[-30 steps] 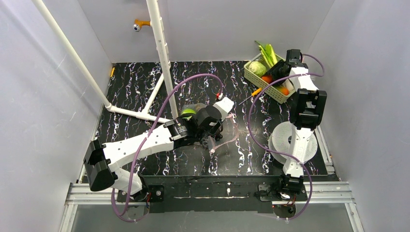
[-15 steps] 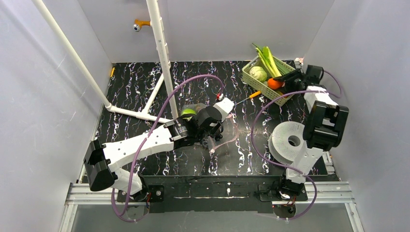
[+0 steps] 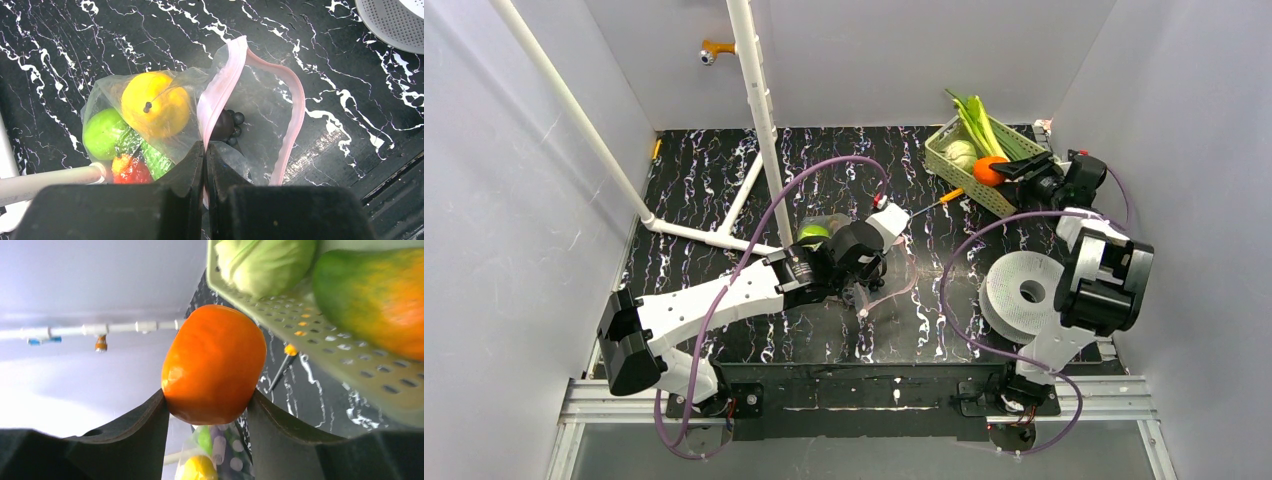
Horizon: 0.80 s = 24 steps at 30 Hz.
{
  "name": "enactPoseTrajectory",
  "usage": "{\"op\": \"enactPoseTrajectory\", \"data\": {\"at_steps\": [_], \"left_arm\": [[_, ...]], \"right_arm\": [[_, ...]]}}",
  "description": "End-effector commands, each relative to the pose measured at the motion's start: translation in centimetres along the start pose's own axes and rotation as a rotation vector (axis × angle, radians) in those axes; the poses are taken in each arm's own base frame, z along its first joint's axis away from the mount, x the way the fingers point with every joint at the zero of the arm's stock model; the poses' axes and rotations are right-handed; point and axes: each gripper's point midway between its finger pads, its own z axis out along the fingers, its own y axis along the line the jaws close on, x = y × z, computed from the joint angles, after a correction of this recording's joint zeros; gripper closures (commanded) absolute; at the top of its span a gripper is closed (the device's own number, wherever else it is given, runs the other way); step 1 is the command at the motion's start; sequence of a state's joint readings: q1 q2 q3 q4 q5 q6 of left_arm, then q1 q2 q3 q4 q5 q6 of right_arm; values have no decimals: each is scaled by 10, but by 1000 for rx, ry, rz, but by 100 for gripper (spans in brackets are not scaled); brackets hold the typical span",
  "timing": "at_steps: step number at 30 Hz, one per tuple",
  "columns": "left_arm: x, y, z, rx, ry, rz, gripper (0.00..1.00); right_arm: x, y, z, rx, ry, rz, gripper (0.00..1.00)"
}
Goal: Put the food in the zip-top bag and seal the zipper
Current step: Pick up the fake fruit from the bin, then place the fake fruit in the zipper food storage bag.
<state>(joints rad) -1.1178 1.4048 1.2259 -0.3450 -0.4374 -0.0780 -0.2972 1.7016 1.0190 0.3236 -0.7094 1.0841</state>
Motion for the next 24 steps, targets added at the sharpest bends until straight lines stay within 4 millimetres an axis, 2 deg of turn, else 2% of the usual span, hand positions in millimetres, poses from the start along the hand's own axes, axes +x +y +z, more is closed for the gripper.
{"op": "enactPoseTrajectory", "data": {"at_steps": [1,6,9,11,15,19,22,24], "left_arm": [[-16,1,-7,-6,-33,-11,100],[-16,-3,-6,13,-30,-16,100],[-14,-1,-5,1,-24,-10,100],[-15,0,-5,-4,-25,-8,100],[-15,0,-6,-5,-26,-7,100],[-15,-1,-6,-2,-24,-7,100],[-15,-2,-5,1,-22,-7,100],[-15,-2,-5,-2,-20,-5,100]], "right_arm": [[40,35,-18,-123,65,-112,97],[109,26,-23,-95,213,-186,98],[153,7,-34,-25,307,-242,98],[174,-7,-45,20,346,-271,98],[206,-32,-73,114,426,-328,97],[241,-44,-102,158,507,-355,98],[263,-48,-122,165,568,-376,97],[273,-41,-135,168,592,-441,97]]}}
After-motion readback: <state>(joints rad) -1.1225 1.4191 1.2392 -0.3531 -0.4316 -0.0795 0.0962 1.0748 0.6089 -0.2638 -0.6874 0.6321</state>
